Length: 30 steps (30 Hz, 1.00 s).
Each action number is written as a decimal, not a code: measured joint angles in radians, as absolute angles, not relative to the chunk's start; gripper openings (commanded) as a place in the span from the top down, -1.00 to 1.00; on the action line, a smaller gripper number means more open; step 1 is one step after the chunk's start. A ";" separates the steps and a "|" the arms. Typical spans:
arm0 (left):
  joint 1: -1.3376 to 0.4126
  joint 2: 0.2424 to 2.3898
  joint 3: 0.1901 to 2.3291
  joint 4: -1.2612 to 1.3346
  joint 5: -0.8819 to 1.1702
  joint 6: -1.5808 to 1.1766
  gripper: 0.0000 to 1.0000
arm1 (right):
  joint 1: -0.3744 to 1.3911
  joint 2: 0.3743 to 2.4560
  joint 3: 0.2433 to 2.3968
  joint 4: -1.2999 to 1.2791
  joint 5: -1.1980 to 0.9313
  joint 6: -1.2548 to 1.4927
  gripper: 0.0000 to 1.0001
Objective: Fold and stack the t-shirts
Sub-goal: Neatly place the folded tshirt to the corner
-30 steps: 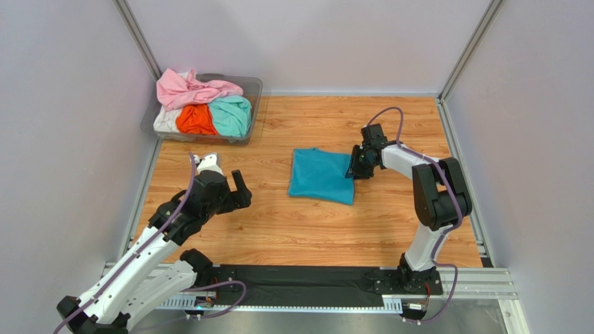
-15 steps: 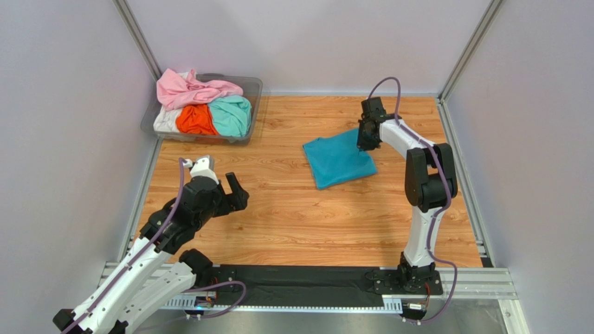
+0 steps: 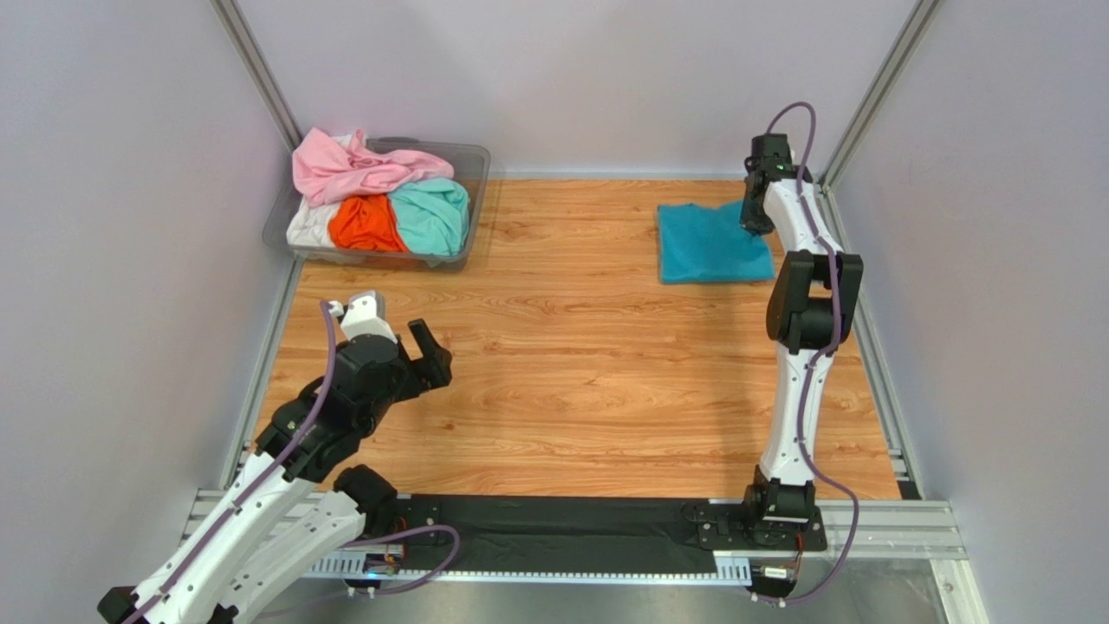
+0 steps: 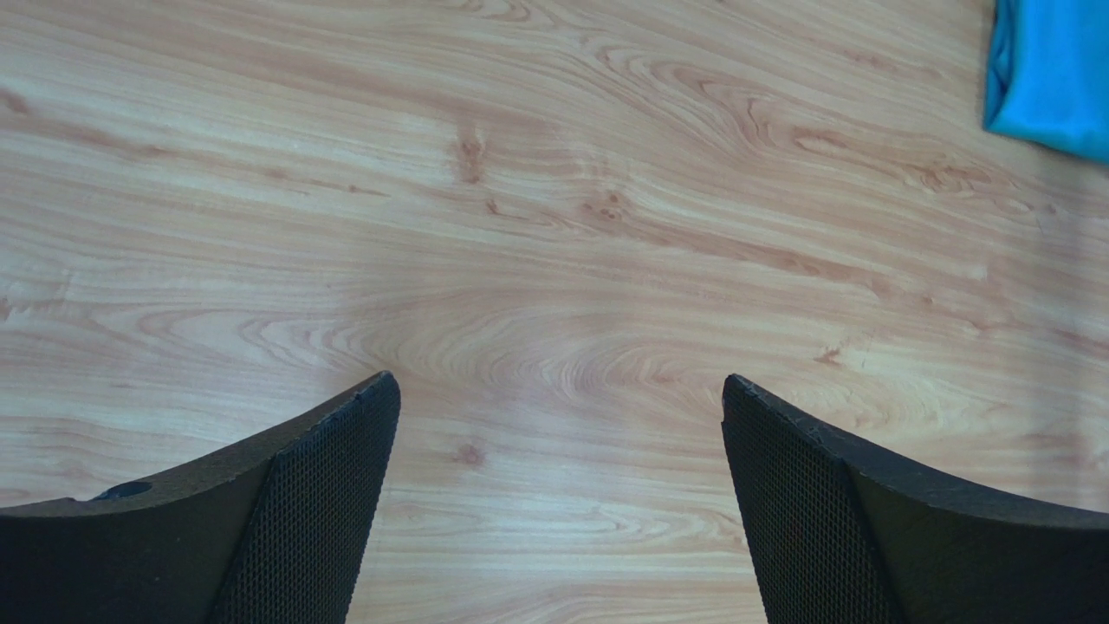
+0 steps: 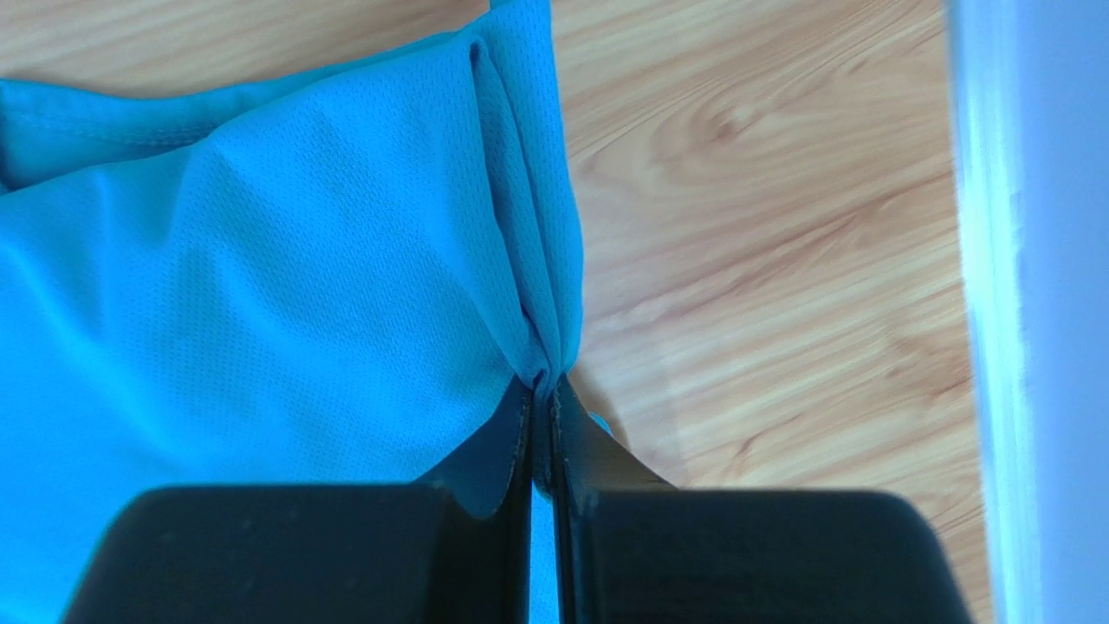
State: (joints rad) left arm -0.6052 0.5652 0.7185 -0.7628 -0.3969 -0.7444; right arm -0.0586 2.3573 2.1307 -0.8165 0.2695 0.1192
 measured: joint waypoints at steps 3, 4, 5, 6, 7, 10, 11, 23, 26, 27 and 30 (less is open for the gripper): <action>-0.605 0.567 0.719 -0.741 -0.433 -0.732 -0.99 | -0.105 2.434 2.238 -0.832 0.287 0.078 0.99; -0.605 0.569 0.719 -0.733 -0.445 -0.728 -0.99 | -0.118 2.455 2.265 -0.834 0.290 0.063 0.99; -0.605 0.571 0.719 -0.726 -0.456 -0.723 -0.99 | -0.131 2.472 2.291 -0.833 0.294 0.047 0.98; -0.605 0.573 0.719 -0.719 -0.463 -0.719 -0.99 | -0.143 2.488 2.311 -0.825 0.297 0.032 0.96; -0.605 0.577 0.719 -0.710 -0.474 -0.714 -0.99 | -0.155 2.502 2.327 -0.816 0.298 0.019 0.95; -0.605 0.589 0.719 -0.689 -0.490 -0.699 -0.99 | -0.181 2.538 2.363 -0.783 0.298 -0.010 0.91; -0.605 0.594 0.719 -0.682 -0.493 -0.694 -0.99 | -0.189 2.547 2.368 -0.766 0.298 -0.017 0.88; -0.605 0.661 0.752 -0.648 -0.535 -0.682 -0.99 | -0.221 2.571 2.378 -0.620 0.321 -0.073 -0.05; -0.605 0.673 0.781 -0.653 -0.541 -0.683 -0.99 | -0.218 2.565 2.375 -0.617 0.337 -0.068 -0.94; -0.605 0.677 0.791 -0.657 -0.543 -0.683 -0.99 | -0.217 2.555 2.368 -0.618 0.340 -0.058 -1.00; -0.605 0.691 0.830 -0.680 -0.550 -0.684 -0.99 | -0.215 2.481 2.301 -0.640 0.350 -0.045 -1.00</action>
